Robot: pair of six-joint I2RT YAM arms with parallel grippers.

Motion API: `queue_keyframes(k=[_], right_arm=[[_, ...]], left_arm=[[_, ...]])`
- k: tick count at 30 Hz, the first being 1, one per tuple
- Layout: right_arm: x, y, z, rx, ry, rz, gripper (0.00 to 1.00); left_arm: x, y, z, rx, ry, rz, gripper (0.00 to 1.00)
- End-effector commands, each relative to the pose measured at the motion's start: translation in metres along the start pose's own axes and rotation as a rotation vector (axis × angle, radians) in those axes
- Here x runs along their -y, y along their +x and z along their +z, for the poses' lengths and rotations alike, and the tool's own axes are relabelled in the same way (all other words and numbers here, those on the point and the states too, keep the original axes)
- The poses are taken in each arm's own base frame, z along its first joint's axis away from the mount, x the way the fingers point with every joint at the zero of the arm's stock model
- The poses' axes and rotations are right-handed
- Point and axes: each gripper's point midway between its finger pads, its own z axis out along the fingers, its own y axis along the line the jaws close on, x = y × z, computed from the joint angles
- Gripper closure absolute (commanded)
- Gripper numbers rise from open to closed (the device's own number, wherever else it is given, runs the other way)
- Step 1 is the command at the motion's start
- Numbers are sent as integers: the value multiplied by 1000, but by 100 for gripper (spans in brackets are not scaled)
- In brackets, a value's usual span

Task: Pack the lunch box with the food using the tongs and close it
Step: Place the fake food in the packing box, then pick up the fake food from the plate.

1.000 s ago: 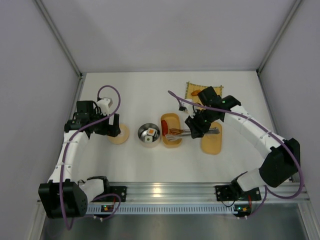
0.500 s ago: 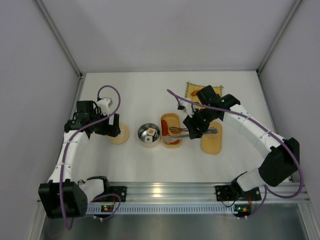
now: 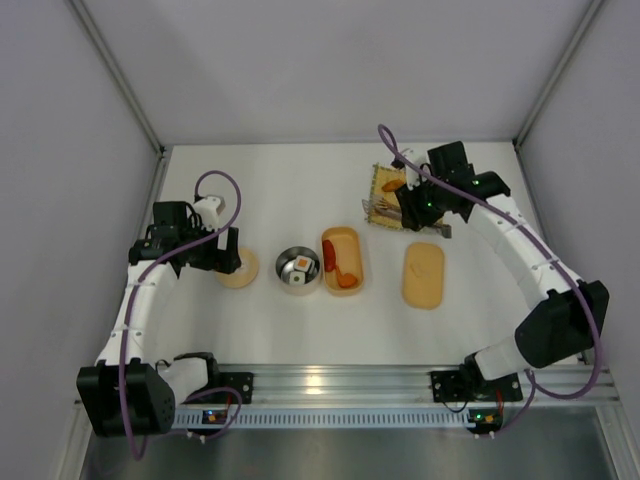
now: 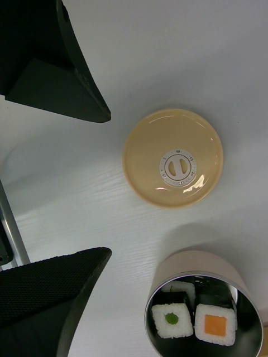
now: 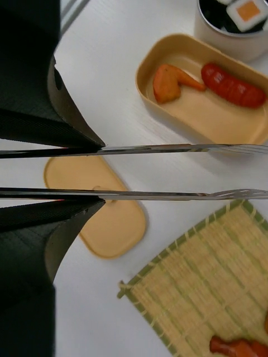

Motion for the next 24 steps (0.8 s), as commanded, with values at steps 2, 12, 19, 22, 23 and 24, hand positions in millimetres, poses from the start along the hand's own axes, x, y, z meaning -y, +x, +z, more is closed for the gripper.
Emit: queue_keyframes(k=[2, 12, 19, 22, 23, 24], right_arm=[[66, -27, 3, 82, 260, 90, 62], [146, -30, 20, 54, 419, 117, 62], [185, -22, 25, 19, 458, 145, 58], [186, -15, 38, -28, 424, 148, 55], [188, -15, 40, -32, 424, 151, 54], [185, -15, 46, -29, 395, 153, 53]], left_arm=[[1, -18, -5, 64, 7, 0, 2], [-3, -13, -2, 50, -9, 15, 2], [-2, -10, 3, 40, 6, 10, 2], [-1, -10, 5, 36, 14, 5, 2], [-1, -11, 6, 36, 15, 6, 2], [-2, -11, 6, 36, 12, 5, 2]])
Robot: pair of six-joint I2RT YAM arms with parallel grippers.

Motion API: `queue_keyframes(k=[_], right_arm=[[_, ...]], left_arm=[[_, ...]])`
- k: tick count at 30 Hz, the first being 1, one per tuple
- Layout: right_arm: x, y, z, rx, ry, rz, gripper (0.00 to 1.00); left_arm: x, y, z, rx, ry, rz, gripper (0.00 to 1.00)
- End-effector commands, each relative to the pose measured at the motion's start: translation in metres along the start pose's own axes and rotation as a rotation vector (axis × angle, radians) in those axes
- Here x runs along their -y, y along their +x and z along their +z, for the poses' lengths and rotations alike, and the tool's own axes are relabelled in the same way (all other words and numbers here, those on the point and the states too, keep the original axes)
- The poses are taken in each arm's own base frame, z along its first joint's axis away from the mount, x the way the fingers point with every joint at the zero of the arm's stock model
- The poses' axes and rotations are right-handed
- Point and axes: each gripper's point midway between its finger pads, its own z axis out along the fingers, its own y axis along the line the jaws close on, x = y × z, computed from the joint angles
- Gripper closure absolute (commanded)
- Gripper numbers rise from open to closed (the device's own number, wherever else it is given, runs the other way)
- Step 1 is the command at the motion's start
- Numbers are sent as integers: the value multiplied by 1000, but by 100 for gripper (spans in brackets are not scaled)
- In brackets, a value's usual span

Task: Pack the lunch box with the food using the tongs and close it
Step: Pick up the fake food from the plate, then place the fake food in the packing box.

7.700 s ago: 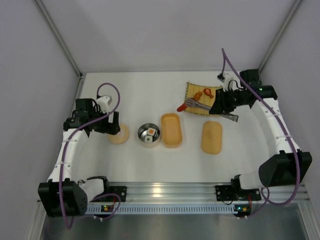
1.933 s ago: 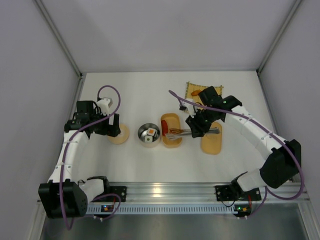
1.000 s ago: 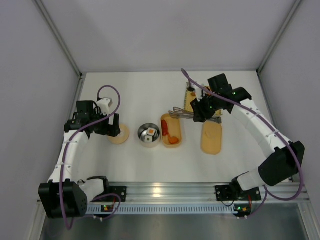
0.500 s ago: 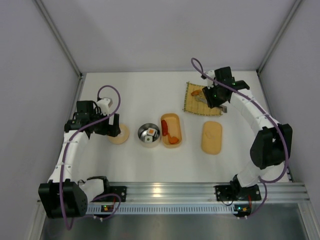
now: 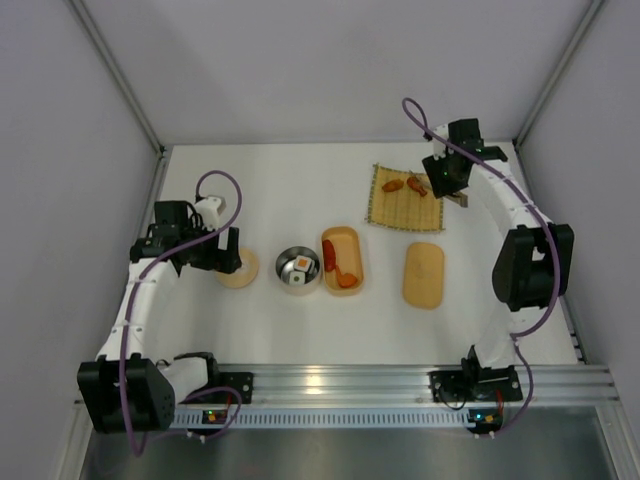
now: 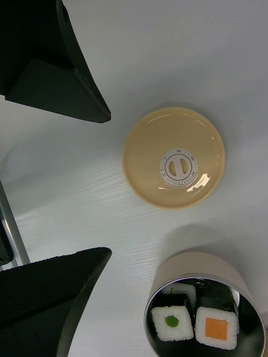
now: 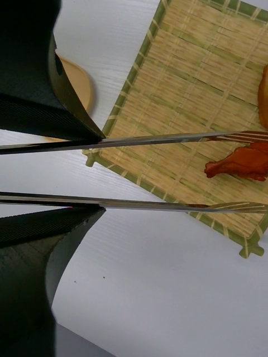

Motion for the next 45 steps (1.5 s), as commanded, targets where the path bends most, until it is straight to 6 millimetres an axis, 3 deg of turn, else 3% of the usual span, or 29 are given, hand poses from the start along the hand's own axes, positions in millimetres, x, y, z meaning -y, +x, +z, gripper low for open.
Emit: queue_keyframes(k=[1, 6, 13, 19, 22, 23, 25, 26, 27, 29, 34, 37, 45], right_arm=[[0, -20, 3, 51, -27, -14, 53], [-3, -17, 23, 26, -36, 4, 53], [-1, -22, 29, 28, -33, 16, 61], [-1, -22, 8, 46, -35, 10, 76], [-9, -22, -16, 80, -69, 13, 82], [-11, -26, -32, 112, -76, 17, 83], [-29, -17, -42, 116, -128, 21, 86], [-34, -20, -58, 150, -133, 15, 87], [-43, -11, -58, 135, -153, 11, 90], [-66, -13, -78, 173, -194, -9, 92], [-126, -2, -97, 173, -298, -65, 93], [-148, -3, -103, 174, -336, -92, 93], [-190, 9, -92, 117, -400, -164, 92]], left_arm=[[-1, -11, 3, 43, 8, 8, 2], [-1, -8, 3, 38, 6, 9, 2], [-4, -6, 3, 34, -9, 18, 2], [-4, -6, 4, 36, -7, 14, 2], [-2, -7, 3, 38, -1, 11, 2], [-2, -7, 3, 40, 1, 9, 2], [-1, -8, 1, 42, 3, 10, 2], [-1, -8, 1, 43, 3, 11, 2], [-1, -9, -1, 48, 0, 14, 2], [-2, -9, -2, 47, -7, 15, 2], [-1, -10, -7, 54, -14, 19, 2], [-1, -9, -8, 56, -14, 19, 2], [-2, -9, -10, 53, -22, 23, 2]])
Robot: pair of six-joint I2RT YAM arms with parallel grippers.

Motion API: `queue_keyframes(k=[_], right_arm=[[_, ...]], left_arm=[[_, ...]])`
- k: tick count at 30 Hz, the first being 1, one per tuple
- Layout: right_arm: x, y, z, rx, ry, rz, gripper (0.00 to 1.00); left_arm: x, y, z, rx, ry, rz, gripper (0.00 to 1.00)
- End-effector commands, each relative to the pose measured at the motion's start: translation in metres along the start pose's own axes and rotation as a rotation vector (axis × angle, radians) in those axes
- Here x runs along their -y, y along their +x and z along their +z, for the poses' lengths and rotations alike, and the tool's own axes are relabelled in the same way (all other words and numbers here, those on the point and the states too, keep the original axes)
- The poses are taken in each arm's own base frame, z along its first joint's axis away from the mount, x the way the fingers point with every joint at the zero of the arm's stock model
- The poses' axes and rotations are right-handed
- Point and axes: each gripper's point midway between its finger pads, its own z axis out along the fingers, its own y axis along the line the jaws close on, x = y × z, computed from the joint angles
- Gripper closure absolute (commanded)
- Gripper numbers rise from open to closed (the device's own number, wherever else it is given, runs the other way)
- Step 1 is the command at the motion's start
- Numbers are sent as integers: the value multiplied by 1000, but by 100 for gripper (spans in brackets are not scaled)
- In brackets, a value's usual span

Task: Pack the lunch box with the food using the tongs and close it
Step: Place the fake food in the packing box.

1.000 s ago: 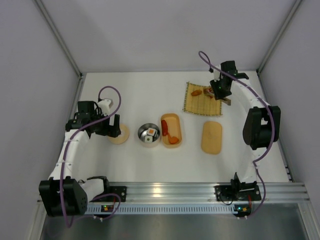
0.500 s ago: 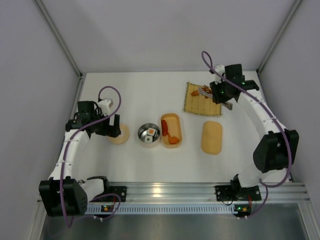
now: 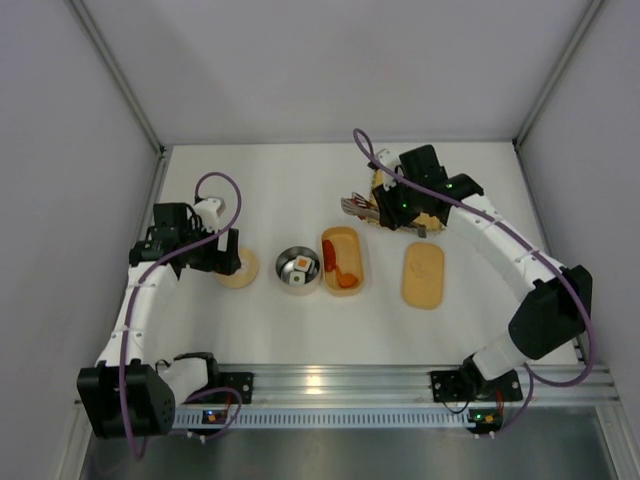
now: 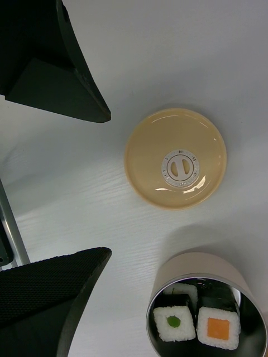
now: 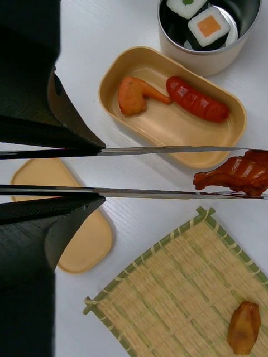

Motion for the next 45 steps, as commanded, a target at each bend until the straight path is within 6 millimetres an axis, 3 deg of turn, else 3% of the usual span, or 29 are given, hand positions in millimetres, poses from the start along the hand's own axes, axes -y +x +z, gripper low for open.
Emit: queue_keyframes(k=[1, 7, 17, 27, 35, 45], right_arm=[[-22, 1, 8, -14, -44, -12, 92], [-35, 13, 22, -60, -79, -4, 91], [-40, 34, 29, -105, -103, -11, 87], [-46, 33, 30, -111, -129, -12, 85], [-48, 30, 28, -105, -138, -26, 66], [-50, 11, 23, -68, -145, -28, 60]], left_arm=[[-2, -12, -7, 49, -17, 22, 2], [-3, -10, -5, 44, -17, 24, 2], [-3, -9, -1, 39, -10, 18, 2], [-4, -14, 0, 43, -7, 17, 2], [-4, -13, 0, 42, -9, 18, 2], [-4, -14, -2, 43, -10, 17, 2]])
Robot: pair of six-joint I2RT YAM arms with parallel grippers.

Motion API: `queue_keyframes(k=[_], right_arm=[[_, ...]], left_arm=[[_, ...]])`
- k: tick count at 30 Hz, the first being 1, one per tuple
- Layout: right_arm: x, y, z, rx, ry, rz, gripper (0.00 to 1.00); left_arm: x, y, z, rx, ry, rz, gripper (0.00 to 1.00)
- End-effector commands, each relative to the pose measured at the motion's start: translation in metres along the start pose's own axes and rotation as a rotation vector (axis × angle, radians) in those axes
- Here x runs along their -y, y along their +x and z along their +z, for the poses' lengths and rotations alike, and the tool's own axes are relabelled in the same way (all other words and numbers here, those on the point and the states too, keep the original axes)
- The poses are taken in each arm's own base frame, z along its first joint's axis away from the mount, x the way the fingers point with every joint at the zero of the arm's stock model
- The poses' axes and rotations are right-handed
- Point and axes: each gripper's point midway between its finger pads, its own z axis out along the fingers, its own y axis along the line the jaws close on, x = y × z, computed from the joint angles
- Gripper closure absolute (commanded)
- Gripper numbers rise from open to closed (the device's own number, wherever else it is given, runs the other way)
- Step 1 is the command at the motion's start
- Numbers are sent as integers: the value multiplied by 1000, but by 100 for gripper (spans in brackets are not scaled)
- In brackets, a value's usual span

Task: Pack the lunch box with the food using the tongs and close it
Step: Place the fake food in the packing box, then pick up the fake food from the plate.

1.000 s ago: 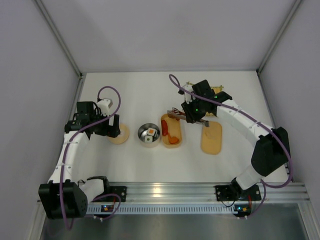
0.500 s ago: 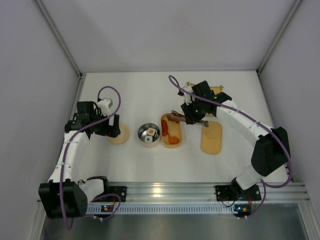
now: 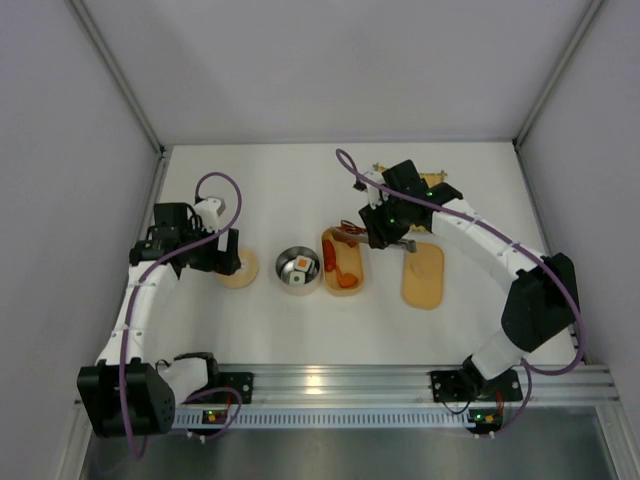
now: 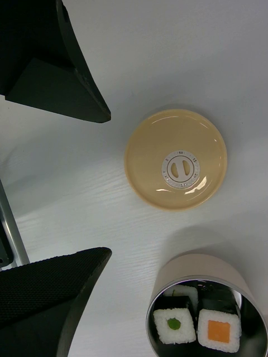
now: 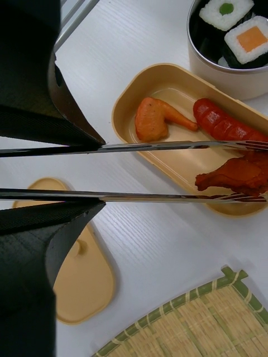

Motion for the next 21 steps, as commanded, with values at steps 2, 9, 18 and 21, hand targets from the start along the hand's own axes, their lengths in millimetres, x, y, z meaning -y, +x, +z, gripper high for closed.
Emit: queue_keyframes(k=[2, 9, 18, 21], right_arm=[[-11, -30, -13, 73, -21, -30, 59], [-10, -38, -24, 107, -7, -40, 58], [63, -67, -60, 258, 175, 115, 61], [97, -69, -62, 264, 247, 186, 62]], left_arm=[[-3, -15, -4, 49, -9, 16, 2], [-3, -15, -4, 48, -9, 18, 2], [-2, -16, -6, 55, -8, 19, 2], [-1, -15, -5, 53, -1, 21, 2]])
